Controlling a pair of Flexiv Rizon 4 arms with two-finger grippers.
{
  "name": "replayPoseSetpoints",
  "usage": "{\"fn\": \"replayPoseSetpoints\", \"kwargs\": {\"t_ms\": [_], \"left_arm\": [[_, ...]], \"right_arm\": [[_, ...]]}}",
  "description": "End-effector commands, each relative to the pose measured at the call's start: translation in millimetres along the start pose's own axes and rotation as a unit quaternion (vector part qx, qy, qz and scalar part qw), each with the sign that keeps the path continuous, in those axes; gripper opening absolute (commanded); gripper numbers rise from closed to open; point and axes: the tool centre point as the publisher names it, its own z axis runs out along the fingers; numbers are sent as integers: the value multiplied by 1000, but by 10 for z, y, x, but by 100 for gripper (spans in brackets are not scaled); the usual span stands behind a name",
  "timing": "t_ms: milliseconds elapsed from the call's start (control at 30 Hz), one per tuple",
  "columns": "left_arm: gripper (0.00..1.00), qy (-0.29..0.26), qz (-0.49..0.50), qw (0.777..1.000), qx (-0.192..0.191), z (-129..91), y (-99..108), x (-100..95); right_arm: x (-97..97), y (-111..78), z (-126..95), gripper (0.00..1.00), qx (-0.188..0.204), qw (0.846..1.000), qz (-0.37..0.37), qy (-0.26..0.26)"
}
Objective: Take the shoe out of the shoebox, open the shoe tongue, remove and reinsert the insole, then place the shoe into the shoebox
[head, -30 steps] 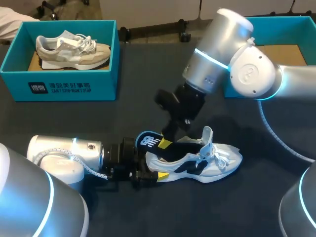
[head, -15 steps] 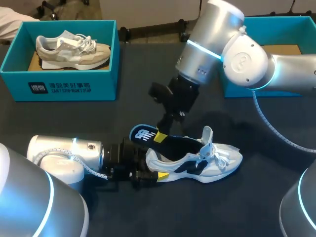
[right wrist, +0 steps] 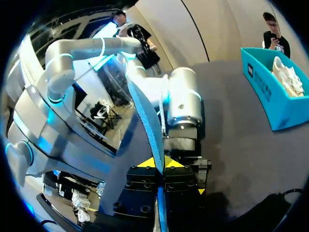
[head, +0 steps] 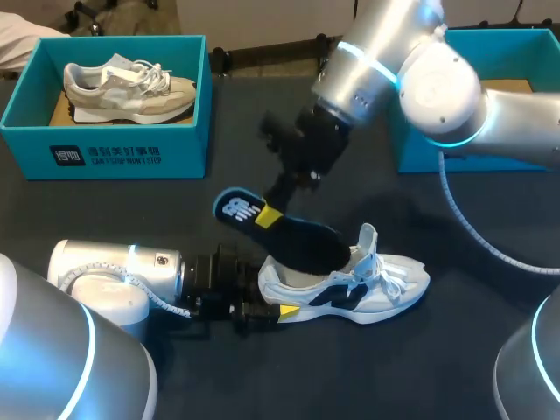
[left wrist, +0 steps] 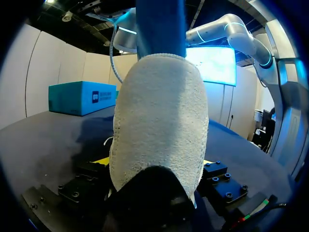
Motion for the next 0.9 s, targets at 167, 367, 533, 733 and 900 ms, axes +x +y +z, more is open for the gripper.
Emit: {"fn": "replayPoseSetpoints", "kwargs": {"t_ms": [167, 367, 533, 733, 900], "left_arm": [[0, 0, 0, 1000, -2, -6, 62, -16], [0, 0, 0, 1000, -2, -6, 62, -16], [0, 0, 0, 1000, -2, -6, 62, -16], [0, 0, 0, 1000, -2, -6, 62, -16], [0, 0, 0, 1000, -2, -6, 62, -16]], "right_arm": [[23, 225, -307, 0, -38, 999, -16, 30], [27, 253, -374, 0, -82, 994, -49, 46], [27, 253, -374, 0, -82, 994, -49, 46], [35, 314, -406, 0, -97, 994, -52, 27], [173, 659, -857, 0, -119, 992, -31, -40]]}}
